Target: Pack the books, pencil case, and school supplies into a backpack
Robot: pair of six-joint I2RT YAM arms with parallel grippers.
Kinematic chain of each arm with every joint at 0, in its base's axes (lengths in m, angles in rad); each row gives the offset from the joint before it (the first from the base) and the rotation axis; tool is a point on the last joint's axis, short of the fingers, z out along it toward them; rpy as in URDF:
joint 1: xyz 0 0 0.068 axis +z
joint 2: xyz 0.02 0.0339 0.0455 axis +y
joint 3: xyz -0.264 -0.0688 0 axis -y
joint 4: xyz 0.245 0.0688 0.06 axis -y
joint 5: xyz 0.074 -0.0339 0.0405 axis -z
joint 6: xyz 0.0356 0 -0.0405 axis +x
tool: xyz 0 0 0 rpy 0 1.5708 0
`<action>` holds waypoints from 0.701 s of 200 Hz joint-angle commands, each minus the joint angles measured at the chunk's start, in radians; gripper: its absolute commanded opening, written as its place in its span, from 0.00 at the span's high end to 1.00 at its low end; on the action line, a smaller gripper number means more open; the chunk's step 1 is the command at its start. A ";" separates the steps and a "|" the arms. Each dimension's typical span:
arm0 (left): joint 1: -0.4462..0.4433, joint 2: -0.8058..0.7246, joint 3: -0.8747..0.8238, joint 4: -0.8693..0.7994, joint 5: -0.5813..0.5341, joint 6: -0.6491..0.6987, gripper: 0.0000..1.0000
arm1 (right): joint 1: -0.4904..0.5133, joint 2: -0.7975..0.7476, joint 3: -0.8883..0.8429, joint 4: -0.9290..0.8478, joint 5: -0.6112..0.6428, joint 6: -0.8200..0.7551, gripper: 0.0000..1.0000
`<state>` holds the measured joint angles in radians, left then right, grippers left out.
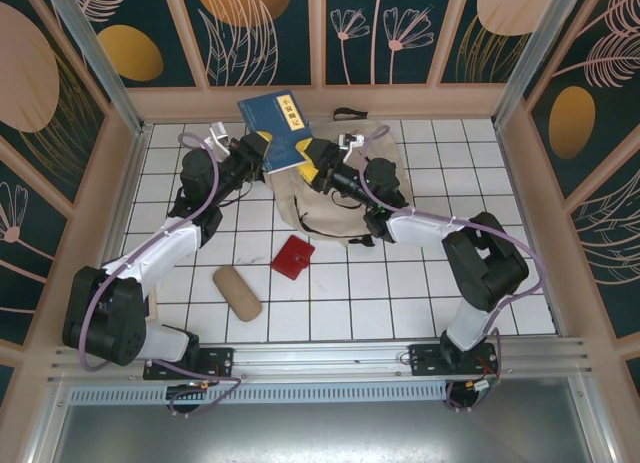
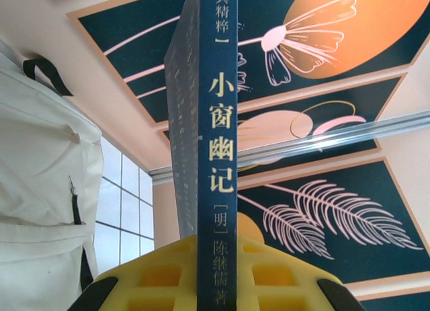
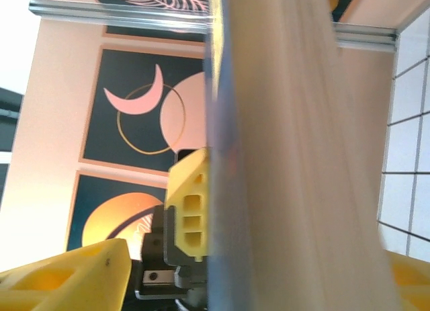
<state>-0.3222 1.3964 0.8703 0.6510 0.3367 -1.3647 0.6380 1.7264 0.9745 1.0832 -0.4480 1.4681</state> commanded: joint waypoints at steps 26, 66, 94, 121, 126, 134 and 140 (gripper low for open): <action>-0.004 0.000 -0.008 0.133 -0.012 -0.049 0.95 | 0.025 0.077 0.046 0.216 0.069 0.054 0.40; -0.005 -0.008 -0.010 0.110 -0.022 -0.036 0.95 | 0.044 0.117 0.074 0.261 0.085 0.052 0.57; -0.003 -0.015 -0.011 0.075 -0.034 -0.021 0.94 | 0.045 0.117 0.053 0.257 0.109 0.072 0.72; -0.004 -0.021 -0.010 0.042 -0.042 -0.001 0.90 | 0.042 0.100 0.052 0.210 0.100 0.043 0.84; -0.004 -0.024 -0.009 0.031 -0.043 0.006 0.88 | 0.042 0.092 0.052 0.190 0.101 0.029 0.86; -0.004 -0.027 -0.008 0.009 -0.048 0.016 0.84 | 0.043 0.075 0.048 0.151 0.107 -0.003 0.88; -0.003 -0.031 -0.006 -0.013 -0.051 0.026 0.79 | 0.042 0.060 0.046 0.114 0.111 -0.031 0.92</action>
<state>-0.3222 1.3960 0.8654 0.6750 0.3080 -1.3804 0.6769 1.8378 1.0199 1.2381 -0.3622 1.5169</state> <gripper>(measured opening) 0.146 0.128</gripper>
